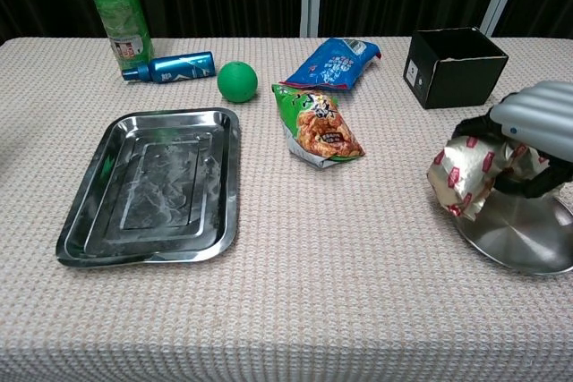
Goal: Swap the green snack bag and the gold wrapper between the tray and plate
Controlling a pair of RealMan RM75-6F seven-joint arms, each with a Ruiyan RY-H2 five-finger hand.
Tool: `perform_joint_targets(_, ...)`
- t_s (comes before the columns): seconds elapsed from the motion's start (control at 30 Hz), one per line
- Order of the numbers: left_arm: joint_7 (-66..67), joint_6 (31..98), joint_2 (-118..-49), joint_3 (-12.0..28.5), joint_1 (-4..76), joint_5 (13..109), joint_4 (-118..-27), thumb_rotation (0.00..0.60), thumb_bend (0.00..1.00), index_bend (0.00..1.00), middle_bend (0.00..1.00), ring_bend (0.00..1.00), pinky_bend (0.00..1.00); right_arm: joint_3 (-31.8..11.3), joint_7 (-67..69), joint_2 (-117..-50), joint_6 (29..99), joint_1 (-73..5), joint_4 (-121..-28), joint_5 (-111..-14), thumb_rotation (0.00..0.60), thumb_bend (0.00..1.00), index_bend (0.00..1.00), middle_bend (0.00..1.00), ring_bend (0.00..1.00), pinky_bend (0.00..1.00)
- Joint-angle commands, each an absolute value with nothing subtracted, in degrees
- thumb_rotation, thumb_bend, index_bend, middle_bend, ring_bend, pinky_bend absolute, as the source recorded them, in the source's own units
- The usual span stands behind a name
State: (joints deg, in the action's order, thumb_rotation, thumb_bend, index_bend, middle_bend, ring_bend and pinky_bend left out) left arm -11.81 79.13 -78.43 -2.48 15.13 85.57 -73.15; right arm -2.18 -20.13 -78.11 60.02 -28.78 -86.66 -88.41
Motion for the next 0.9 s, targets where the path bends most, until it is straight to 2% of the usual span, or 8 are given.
perform_joint_targets(0.03, -12.2, 79.1, -78.3, -2.3, 14.9, 85.7, -72.9, 0.6, 0.15, 0.1, 0.08, 0.03, 0.21, -3.7, -19.9, -76.4, 62.4, -29.9, -90.3, -91.1, 0.6, 0.36, 0.54, 0.6, 0.38, 0.29)
perform_joint_targets(0.23, -13.2, 79.2, -78.4, -1.8, 14.0, 85.5, -71.8, 0.6, 0.15, 0.1, 0.08, 0.03, 0.21, -4.9, -23.4, -77.6, 56.5, -34.7, -96.4, -90.8, 0.6, 0.35, 0.54, 0.6, 0.38, 0.29)
perform_joint_targets(0.47, -14.9, 78.4, -78.6, -1.4, 13.6, 85.5, -69.8, 0.6, 0.15, 0.1, 0.08, 0.03, 0.21, -6.5, -28.0, -84.9, 52.5, -38.6, -95.7, -87.7, 0.6, 0.22, 0.43, 0.57, 0.34, 0.27)
perform_joint_targets(0.63, -14.8, 79.2, -78.9, -1.4, 12.9, 85.8, -69.7, 0.6, 0.15, 0.1, 0.08, 0.03, 0.21, -7.3, -27.0, -87.5, 50.7, -40.7, -95.5, -86.2, 0.6, 0.06, 0.22, 0.41, 0.16, 0.16)
perform_joint_targets(0.67, -14.7, 79.3, -78.8, -1.4, 12.7, 85.9, -69.9, 0.6, 0.15, 0.1, 0.08, 0.03, 0.21, -7.5, -26.3, -87.5, 50.1, -41.2, -95.7, -85.7, 0.6, 0.02, 0.13, 0.32, 0.09, 0.1)
perform_joint_targets(0.73, -14.7, 79.4, -78.7, -1.5, 12.4, 86.0, -69.9, 0.6, 0.15, 0.1, 0.08, 0.03, 0.21, -7.8, -26.1, -87.2, 49.8, -41.7, -95.9, -85.2, 0.6, 0.0, 0.02, 0.2, 0.01, 0.02)
perform_joint_targets(0.77, -14.7, 79.4, -78.7, -1.5, 12.4, 86.1, -69.7, 0.6, 0.15, 0.1, 0.08, 0.03, 0.21, -7.8, -26.1, -86.8, 49.7, -41.8, -96.2, -84.7, 0.6, 0.0, 0.0, 0.15, 0.0, 0.0)
perform_joint_targets(0.9, -15.2, 79.3, -78.7, -1.4, 12.2, 86.4, -69.3, 0.6, 0.15, 0.1, 0.08, 0.03, 0.21, -7.9, -25.2, -84.1, 48.4, -42.0, -98.4, -81.9, 0.6, 0.0, 0.0, 0.1, 0.0, 0.0)
